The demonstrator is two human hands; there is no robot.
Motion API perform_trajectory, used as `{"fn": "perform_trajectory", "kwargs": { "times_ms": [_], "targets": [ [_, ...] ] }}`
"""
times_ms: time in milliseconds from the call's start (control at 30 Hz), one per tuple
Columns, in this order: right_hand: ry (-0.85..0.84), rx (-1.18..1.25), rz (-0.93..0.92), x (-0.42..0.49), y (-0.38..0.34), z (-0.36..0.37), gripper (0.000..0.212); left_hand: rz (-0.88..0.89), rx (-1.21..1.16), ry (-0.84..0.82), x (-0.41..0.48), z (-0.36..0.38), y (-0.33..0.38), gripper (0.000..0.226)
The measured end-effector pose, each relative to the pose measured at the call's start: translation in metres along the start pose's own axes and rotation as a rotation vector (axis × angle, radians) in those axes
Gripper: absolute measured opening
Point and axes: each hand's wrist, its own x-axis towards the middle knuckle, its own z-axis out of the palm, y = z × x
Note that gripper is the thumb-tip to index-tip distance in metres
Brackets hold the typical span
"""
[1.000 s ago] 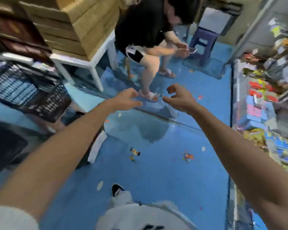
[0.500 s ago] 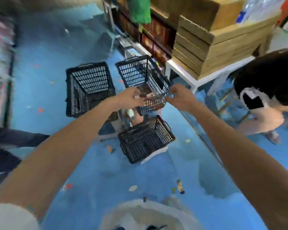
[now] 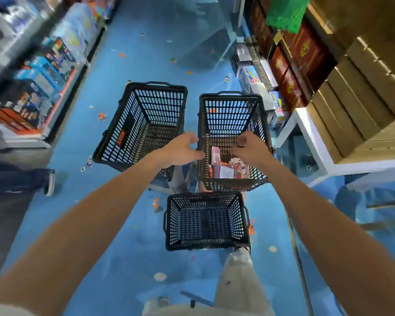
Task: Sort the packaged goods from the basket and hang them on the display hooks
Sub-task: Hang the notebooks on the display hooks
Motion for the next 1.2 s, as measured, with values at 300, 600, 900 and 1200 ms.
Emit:
{"fn": "perform_trajectory", "kwargs": {
  "times_ms": [300,600,900,1200],
  "targets": [
    [-0.433,-0.131,0.107,0.129,0.108,-0.017,0.07,-0.35,-0.18,-0.09,0.13,0.094,0.015,0.056],
    [-0.599,-0.325,0.045,0.216,0.173,0.063,0.051,-0.512,-0.25,-0.148,0.239,0.169,-0.037,0.061],
    [-0.715,-0.409,0.022,0.293,0.222,0.146,0.062,-0.685,-0.166,-0.16,0.323,0.235,-0.112,0.092],
    [-0.8,-0.632,-0.106,0.302,0.235,0.18,0.086,-0.801,-0.038,-0.005,0.343,0.263,-0.138,0.089]
  ]
}}
